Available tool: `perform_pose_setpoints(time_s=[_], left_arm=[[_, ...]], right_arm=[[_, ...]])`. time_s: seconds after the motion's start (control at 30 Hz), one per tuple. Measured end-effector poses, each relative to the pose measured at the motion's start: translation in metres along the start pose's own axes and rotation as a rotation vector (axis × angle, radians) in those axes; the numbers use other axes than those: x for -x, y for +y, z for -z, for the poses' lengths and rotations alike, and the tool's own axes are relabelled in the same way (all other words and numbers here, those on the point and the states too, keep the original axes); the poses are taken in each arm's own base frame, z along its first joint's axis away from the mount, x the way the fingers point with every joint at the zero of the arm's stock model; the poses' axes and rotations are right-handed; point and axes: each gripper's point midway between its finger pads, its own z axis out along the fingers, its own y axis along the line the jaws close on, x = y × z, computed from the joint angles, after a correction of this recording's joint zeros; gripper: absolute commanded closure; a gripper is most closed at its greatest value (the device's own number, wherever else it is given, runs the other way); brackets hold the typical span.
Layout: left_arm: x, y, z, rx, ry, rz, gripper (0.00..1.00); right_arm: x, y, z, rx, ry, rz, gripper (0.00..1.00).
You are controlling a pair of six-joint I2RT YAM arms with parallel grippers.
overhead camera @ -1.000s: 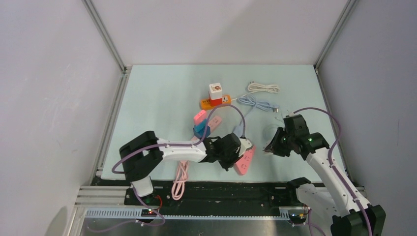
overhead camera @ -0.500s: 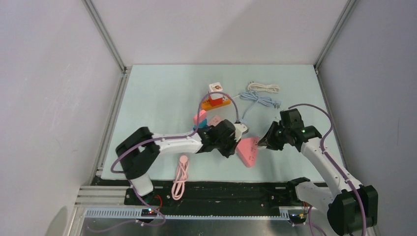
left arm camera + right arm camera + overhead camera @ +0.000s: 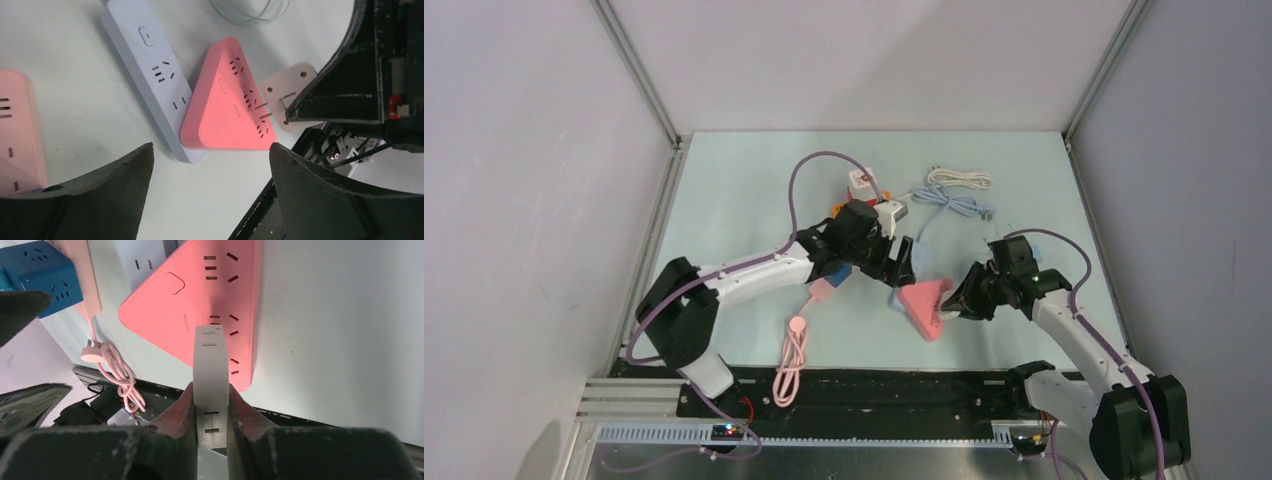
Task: Insert the plug
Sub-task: Insert the plug into the socket.
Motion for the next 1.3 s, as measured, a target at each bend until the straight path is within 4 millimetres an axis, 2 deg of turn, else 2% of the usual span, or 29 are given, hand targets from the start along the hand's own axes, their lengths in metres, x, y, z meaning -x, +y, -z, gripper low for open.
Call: perform_pose_setpoints(time_s=[0.13,0.23,0.37,0.67,0.9,1.3], left_arm=[[-0.005,0.003,-0.015,0.01,0.034,0.051,0.14],[-0.013,0.008,-0.026,0.023,0.065,0.08,0.23],[-0.022,0.015,-0.035,0.045,0.091,0.106,0.29],[-0.031,0.018,-0.04,0.054,0.114,0.066,0.3],[-0.048,0.026,-0.044,0.065,0.155,0.026,0.3],[-0.046,0.026,-0.046,0.069,0.141,-0.005,0.31]], right_arm=[[0.0,0.001,0.001,0.014,-0.009,-0.01,1.0],[0.002,0.002,0.001,0.02,-0.014,-0.01,1.0],[0.002,0.0,0.0,0.008,-0.012,-0.015,1.0],[0.008,-0.007,-0.003,-0.029,-0.037,-0.017,1.0],[0.009,-0.01,-0.006,-0.055,-0.034,-0.017,1.0],[0.01,-0.006,-0.012,-0.059,-0.016,-0.003,1.0]])
